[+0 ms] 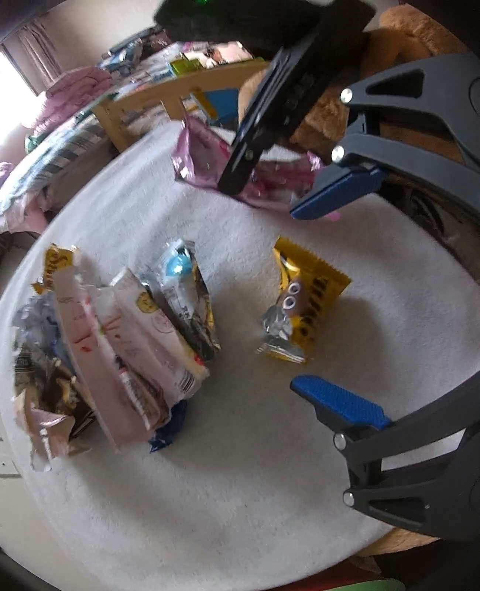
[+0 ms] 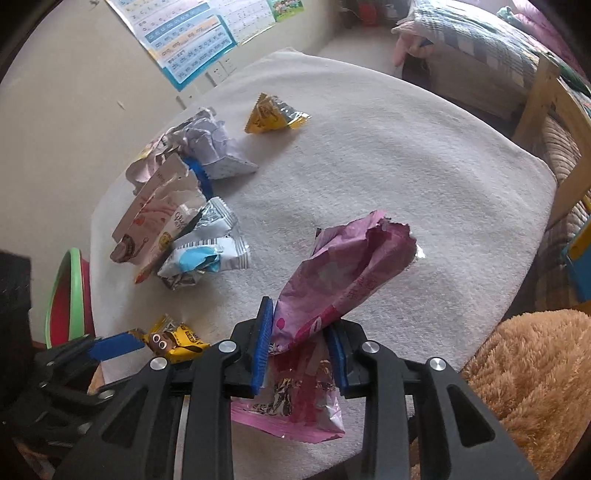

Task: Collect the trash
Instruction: 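Grasp a pink wrapper with the right gripper while the left grasps a yellow snack packet, then carry the yellow packet and pink wrapper over the red bin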

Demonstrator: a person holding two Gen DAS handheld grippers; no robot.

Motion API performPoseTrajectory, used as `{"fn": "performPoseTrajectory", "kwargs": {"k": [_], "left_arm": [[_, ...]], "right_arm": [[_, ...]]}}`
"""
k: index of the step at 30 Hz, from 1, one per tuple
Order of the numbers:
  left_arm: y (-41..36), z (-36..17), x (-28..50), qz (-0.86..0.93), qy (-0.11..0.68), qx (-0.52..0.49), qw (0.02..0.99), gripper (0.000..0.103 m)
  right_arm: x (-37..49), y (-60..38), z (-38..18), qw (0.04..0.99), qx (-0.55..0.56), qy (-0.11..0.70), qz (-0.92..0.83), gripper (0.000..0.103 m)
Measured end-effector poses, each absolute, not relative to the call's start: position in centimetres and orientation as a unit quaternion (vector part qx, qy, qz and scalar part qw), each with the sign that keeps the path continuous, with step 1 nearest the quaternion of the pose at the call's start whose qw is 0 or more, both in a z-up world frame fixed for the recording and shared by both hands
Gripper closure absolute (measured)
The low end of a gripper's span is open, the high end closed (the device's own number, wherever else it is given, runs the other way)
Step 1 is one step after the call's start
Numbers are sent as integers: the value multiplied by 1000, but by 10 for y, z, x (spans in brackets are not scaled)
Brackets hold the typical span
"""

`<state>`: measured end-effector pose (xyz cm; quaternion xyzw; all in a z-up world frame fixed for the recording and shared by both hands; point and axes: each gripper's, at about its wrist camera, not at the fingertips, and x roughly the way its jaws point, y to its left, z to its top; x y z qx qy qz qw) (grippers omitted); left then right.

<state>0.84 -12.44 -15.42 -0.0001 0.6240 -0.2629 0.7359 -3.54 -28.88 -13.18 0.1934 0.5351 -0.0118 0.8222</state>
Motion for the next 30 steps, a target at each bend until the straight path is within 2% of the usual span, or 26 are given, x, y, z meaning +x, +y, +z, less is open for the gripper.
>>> {"fn": "performPoseTrajectory", "kwargs": {"k": [1,3,7,13,14,22,24,25,26,30], "left_arm": [[-126,-158,9,-259,627,11,734,39],[-126,-158,6,-259,617,36,742,49],[-112,-156,7,-268,622,26,735,61],[-73,-146,14,-235,613,11,755,68],[-67,-145,15,-229,610,3,758,76],[-47,-144,17,-201,600,-12,774,77],[-48,-142,16,-197,590,-4,783,71],[-47,-140,15,-194,585,-2,788,60],[-48,-140,15,-192,584,-3,789,54],[-46,-140,18,-185,582,-5,792,48]], "right_arm": [[-35,-288,-133,822,195,534,-12,74],[-35,-289,-133,822,201,533,-13,74],[-34,-291,-135,818,208,536,-14,74],[-31,-287,-136,818,202,538,-10,73],[-31,-287,-136,818,202,538,-10,73],[-32,-285,-136,819,202,537,-1,73],[-32,-282,-135,820,203,534,14,67],[-32,-280,-134,821,201,534,15,59],[-32,-278,-133,823,196,533,16,53],[-32,-277,-134,821,193,537,14,45]]}}
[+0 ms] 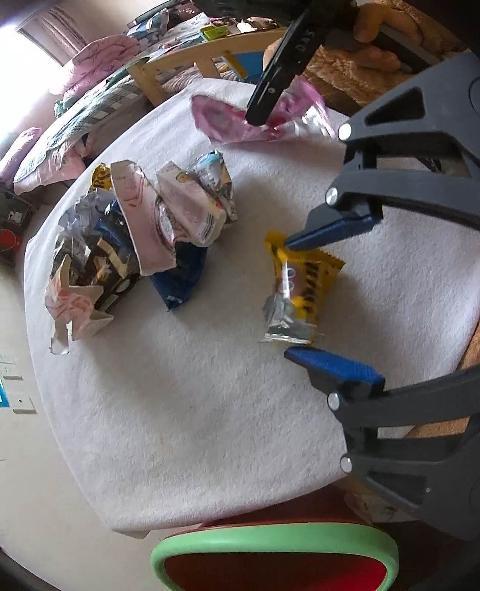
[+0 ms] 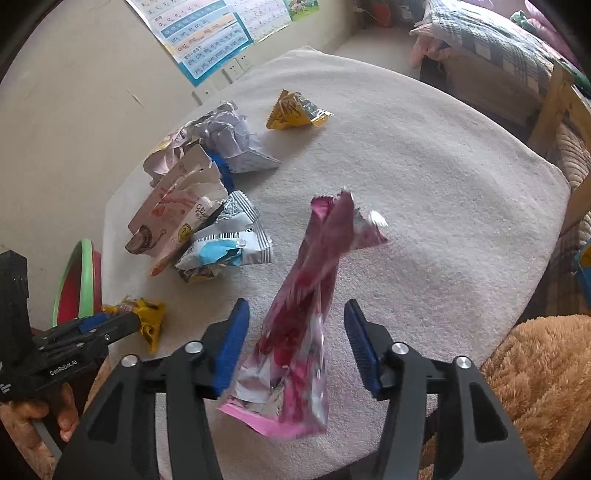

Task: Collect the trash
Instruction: 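Carry the yellow packet and pink wrapper over the red bin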

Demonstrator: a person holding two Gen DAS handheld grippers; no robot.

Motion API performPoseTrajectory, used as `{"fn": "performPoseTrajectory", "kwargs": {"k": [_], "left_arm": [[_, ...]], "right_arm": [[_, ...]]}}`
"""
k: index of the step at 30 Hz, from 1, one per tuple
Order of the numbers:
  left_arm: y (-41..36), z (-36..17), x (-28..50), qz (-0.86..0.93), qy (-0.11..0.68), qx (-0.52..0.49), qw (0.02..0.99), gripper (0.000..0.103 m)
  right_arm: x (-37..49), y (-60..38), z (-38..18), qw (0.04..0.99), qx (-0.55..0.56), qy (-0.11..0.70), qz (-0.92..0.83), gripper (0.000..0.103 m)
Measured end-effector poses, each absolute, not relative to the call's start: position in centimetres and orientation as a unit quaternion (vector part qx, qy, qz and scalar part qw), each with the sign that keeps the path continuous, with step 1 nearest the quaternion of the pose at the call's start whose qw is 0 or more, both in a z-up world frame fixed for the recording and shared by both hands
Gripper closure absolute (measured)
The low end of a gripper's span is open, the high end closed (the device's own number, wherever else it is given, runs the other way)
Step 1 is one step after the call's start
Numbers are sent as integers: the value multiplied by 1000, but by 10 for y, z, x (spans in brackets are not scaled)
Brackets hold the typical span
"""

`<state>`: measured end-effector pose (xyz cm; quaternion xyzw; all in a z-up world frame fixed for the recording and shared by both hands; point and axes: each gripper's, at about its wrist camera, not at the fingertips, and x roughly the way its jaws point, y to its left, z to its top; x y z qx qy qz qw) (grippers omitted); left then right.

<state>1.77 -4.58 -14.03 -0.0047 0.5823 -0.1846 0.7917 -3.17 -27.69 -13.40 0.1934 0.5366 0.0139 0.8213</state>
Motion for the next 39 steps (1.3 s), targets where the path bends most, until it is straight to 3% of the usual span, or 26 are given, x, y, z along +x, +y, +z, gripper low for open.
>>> {"fn": "performPoseTrajectory", "kwargs": {"k": [6,7,10,12,13,27,39], "left_arm": [[-46,-148,16,-187,594,0,783,49],[-48,-150,16,-191,598,4,778,56],[-52,-148,14,-195,595,13,780,60],[-52,-145,13,-199,591,15,782,64],[-51,-143,13,-202,590,13,782,78],[-4,-72,21,-162,502,-44,848,79],[36,-62,18,-121,481,-71,866,79]], "right_arm": [[-29,-274,-140,812,189,551,17,44],[-29,-272,-141,812,183,554,18,49],[-28,-266,-144,806,172,566,28,78],[-30,-264,-139,812,165,559,27,83],[-31,-264,-137,815,165,555,28,86],[-38,-257,-85,846,179,500,43,87],[-19,-205,-52,863,143,473,104,85]]}}
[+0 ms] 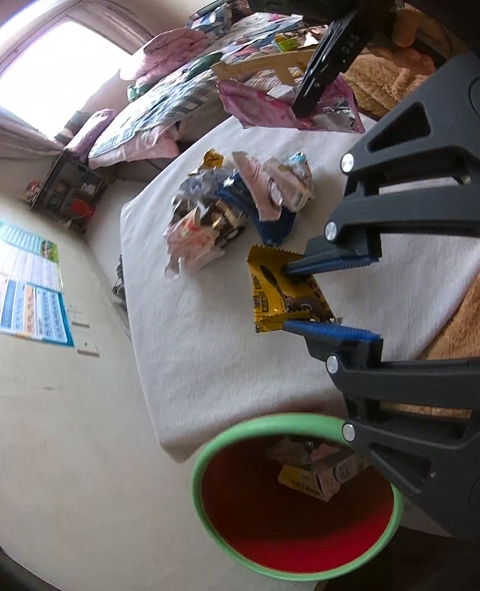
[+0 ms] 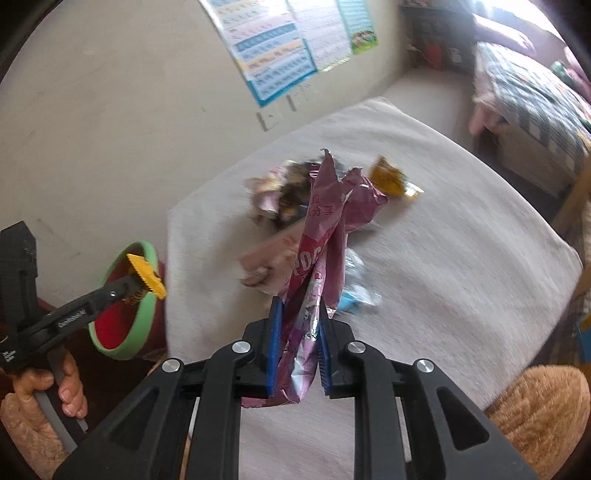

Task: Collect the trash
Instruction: 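Carry the yellow packet and pink wrapper over the red bin, then open both grippers to drop the packet and wrapper into the bin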

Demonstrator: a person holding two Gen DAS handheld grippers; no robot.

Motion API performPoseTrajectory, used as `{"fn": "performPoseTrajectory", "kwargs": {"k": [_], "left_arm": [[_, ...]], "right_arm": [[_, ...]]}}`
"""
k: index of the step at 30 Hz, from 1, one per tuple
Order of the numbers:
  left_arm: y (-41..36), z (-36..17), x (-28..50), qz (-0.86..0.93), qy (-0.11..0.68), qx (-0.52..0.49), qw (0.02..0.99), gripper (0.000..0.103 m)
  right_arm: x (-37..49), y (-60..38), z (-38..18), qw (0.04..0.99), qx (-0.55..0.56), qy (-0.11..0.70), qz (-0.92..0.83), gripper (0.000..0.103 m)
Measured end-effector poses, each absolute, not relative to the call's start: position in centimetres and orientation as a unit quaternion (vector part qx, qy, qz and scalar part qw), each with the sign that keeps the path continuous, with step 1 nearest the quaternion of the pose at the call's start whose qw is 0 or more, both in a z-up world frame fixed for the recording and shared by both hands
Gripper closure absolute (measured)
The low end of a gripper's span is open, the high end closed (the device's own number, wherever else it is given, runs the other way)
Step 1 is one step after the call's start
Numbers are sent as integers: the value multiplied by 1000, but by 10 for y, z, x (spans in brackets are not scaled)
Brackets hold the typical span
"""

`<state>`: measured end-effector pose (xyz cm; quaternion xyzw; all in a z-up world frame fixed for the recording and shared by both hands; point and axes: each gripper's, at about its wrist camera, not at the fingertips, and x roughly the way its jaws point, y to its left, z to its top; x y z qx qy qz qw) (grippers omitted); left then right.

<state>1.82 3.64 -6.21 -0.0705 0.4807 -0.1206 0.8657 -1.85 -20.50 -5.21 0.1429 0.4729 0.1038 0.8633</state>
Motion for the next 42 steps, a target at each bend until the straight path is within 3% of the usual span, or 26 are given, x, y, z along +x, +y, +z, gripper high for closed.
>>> {"fn": "performPoseTrajectory", "kwargs": {"k": [26,42], "left_arm": [[200,-84,-6,58,456,-178,870,79],[233,-107,-16,81,471,-211,852,79]], "right_arm": [[24,-1,-28,837,18,464,290,84],[47,74,-38,815,-24,473,333,83]]}}
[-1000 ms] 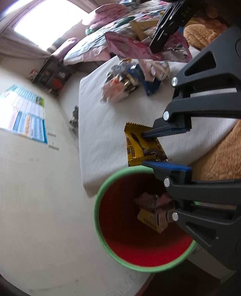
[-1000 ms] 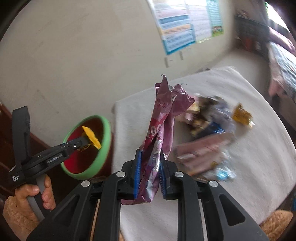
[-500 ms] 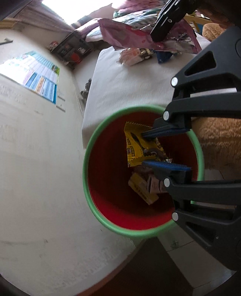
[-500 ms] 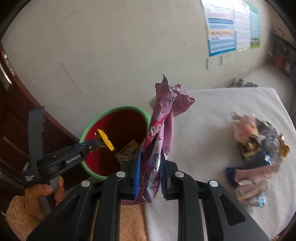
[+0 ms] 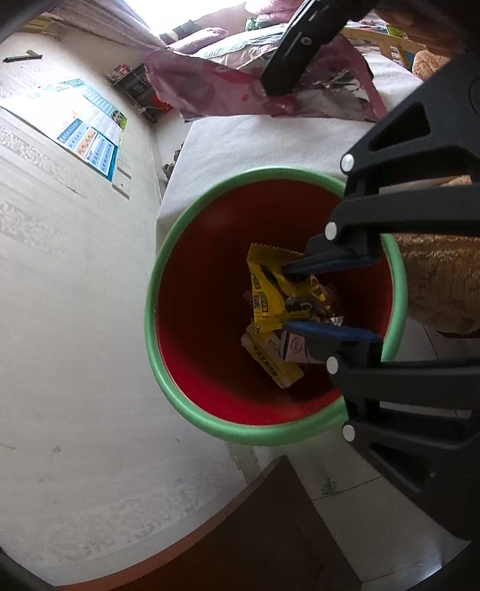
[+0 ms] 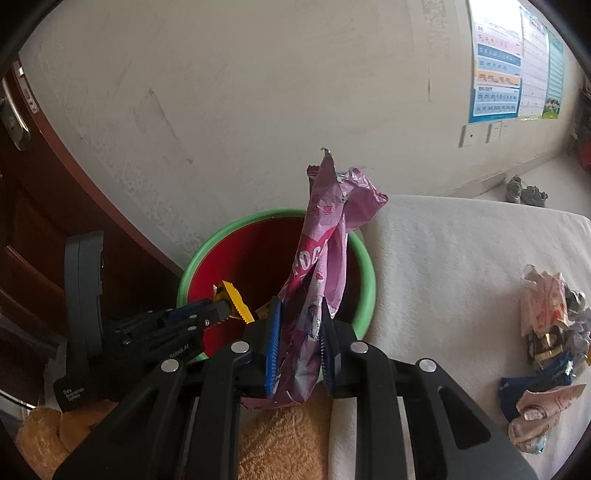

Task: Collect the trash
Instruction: 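Open both grippers to drop the packet and wrapper into the bin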

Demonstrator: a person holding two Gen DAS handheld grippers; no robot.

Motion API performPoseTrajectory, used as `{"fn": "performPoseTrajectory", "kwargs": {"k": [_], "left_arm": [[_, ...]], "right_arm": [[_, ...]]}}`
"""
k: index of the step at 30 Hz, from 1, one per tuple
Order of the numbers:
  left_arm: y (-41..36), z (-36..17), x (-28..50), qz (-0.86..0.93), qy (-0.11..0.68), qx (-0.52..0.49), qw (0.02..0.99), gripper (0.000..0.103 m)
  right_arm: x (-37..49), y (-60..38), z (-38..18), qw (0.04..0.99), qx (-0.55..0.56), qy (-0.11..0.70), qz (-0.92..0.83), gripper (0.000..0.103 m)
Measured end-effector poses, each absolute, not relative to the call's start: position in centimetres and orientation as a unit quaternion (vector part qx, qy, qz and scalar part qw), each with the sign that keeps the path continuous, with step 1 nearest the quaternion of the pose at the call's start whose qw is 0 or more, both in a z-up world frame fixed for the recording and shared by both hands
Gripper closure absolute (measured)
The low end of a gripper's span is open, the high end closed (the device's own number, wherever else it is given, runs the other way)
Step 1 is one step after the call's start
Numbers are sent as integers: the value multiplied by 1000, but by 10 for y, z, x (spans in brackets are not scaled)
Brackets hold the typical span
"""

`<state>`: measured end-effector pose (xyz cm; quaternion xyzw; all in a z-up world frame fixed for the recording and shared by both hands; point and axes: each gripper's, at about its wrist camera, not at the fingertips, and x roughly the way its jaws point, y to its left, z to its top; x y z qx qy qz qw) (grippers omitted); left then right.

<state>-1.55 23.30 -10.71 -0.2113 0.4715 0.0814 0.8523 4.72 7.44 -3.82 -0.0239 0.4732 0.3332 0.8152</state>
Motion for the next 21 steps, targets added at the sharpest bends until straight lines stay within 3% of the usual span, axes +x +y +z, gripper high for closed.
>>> {"fn": "performPoseTrajectory", "kwargs": {"k": [9,11,12,21], "left_arm": [[237,-118,-17,78,482,-220,844,76],[238,-118,-16,79,481,-223,844,62],[241,-118,-16,78,479,-229,844,57],[236,-117,-16,77,478,-233,843,42]], "right_arm": [[49,89,-42,813,-20,474,339,80],[48,88,-41,814,-12,469,341,54],[48,87,-40,816,-6,466,341,49],[46,67,-37,821,3,472,322,49]]}}
